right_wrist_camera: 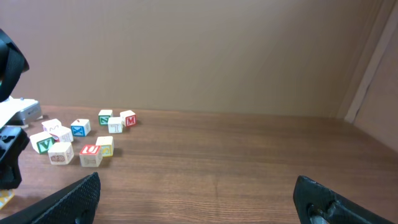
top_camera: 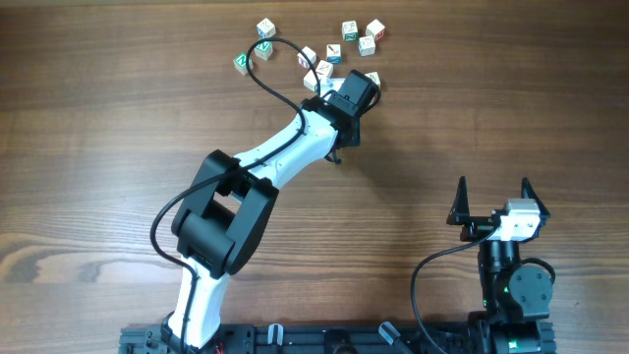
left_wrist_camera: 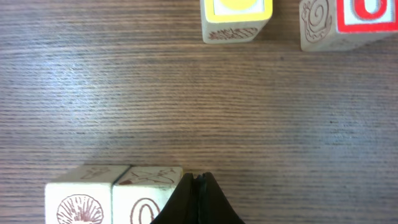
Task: Form a horizontal line
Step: 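Lift the left gripper and swing the left arm back out of the way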
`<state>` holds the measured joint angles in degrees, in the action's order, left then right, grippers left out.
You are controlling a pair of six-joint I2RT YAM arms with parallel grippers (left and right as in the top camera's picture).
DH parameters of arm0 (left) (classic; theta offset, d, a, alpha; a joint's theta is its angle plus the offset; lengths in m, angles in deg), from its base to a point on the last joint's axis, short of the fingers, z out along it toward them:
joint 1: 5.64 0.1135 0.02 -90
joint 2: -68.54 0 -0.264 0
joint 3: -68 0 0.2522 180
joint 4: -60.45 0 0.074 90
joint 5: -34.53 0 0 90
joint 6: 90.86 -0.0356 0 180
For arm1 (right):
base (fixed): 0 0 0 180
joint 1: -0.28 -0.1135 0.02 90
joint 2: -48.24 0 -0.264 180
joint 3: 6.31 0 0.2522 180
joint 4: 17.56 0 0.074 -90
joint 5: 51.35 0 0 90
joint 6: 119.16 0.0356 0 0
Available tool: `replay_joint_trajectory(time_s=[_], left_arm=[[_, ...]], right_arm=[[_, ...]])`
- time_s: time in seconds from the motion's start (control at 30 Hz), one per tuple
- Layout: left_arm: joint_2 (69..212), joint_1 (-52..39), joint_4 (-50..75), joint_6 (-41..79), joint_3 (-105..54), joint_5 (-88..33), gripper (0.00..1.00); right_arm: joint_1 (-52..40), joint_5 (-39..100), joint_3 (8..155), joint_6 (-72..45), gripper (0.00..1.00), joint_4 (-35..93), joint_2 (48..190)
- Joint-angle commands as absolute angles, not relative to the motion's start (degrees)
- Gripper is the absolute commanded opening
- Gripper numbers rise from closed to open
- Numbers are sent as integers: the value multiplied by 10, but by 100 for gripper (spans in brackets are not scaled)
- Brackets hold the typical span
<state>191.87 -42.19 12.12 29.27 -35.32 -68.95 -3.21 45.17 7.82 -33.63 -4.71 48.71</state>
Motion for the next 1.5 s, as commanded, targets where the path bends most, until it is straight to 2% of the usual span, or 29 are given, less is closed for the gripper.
replay_joint_trajectory(time_s=[0.0, 0.33, 0.43, 0.57, 0.73, 0.97, 1.03, 1.07, 1.47], left_arm=[[1921, -418, 111, 296, -349, -651, 4], [1914, -418, 123, 295, -354, -632, 5], [1906, -417, 126, 288, -371, -632, 9], [1892, -413, 121, 263, -413, -648, 22], [1875, -389, 91, 263, -450, -689, 32], [1829, -309, 15, 264, -453, -688, 56], [1817, -287, -19, 264, -453, -688, 90], [1809, -276, -39, 264, -453, -688, 100], [1736, -173, -221, 266, -453, -645, 100]], right_arm=[[-33, 463, 78, -343, 100, -49, 488], [-33, 463, 78, -343, 99, -49, 488], [-33, 463, 78, -343, 100, -49, 488], [-33, 463, 78, -343, 100, -50, 488], [-33, 463, 78, -343, 99, -49, 488], [-33, 463, 78, -343, 100, -49, 488], [-33, 463, 78, -343, 100, -49, 488], [-33, 463, 78, -343, 100, -49, 488], [-33, 463, 78, -343, 100, -51, 488]])
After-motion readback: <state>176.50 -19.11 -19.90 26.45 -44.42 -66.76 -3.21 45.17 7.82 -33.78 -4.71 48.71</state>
